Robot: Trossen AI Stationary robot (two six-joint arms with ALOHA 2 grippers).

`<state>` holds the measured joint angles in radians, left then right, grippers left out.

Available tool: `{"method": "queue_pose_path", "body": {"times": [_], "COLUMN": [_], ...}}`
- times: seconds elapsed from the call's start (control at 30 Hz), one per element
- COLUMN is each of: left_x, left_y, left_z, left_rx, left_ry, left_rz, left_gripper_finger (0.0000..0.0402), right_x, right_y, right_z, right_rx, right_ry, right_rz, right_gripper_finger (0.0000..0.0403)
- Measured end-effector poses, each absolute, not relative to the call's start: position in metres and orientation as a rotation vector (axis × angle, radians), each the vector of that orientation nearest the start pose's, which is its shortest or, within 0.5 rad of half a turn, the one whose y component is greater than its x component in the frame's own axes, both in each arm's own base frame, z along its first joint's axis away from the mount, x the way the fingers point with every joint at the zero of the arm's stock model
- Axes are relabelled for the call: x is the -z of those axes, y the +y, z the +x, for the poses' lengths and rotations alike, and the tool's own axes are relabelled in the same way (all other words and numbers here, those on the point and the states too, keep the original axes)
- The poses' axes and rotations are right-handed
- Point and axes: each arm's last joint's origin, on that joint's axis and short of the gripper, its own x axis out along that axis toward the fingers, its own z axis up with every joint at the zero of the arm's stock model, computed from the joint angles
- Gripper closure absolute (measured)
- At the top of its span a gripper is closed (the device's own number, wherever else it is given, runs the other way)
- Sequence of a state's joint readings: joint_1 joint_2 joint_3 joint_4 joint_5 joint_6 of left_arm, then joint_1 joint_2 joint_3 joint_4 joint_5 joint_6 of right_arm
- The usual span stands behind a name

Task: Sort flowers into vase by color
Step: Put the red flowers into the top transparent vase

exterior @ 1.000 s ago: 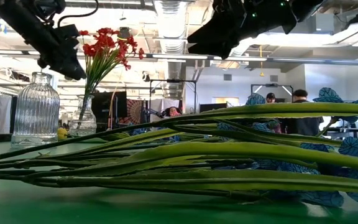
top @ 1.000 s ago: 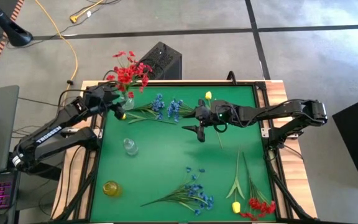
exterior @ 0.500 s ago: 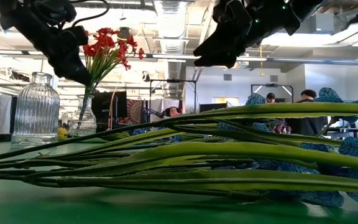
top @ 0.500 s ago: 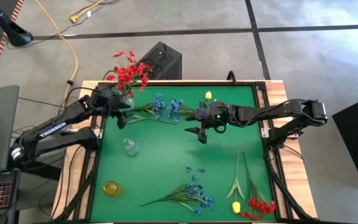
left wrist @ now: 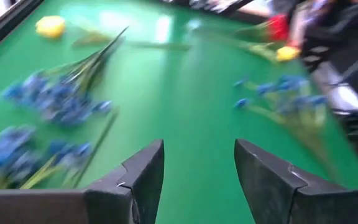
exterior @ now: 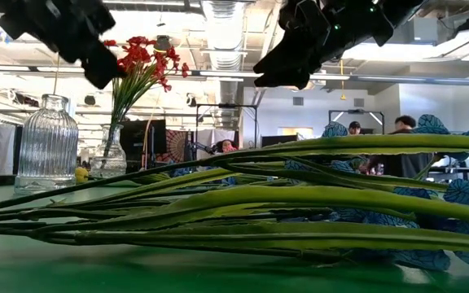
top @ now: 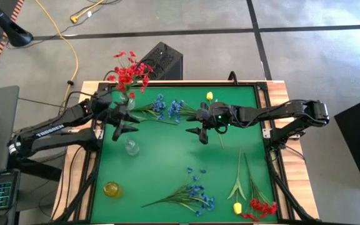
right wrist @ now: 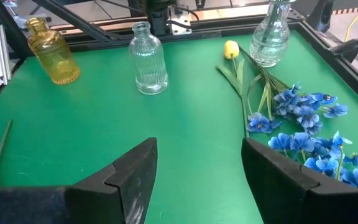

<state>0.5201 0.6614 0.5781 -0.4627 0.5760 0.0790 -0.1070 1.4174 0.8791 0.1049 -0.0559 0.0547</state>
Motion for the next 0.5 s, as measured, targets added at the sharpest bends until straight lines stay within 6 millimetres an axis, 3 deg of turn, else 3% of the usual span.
{"method": "queue_pose_path", "body": {"times": [0.5], "left_x": [-0.293], "left_y": [0.016], "left_z": [0.148], "left_rx": [0.432], "left_ry": [0.153], "left_rz": [-0.162], "left_gripper_finger": [0.0237], "right_x": [-0.25], "right_y": [-0.031], "right_z": [0.307], "right_rx": [0.062], "right_ry": [0.428], "right_rz": [0.097], "right_gripper_finger": [0.0143]}}
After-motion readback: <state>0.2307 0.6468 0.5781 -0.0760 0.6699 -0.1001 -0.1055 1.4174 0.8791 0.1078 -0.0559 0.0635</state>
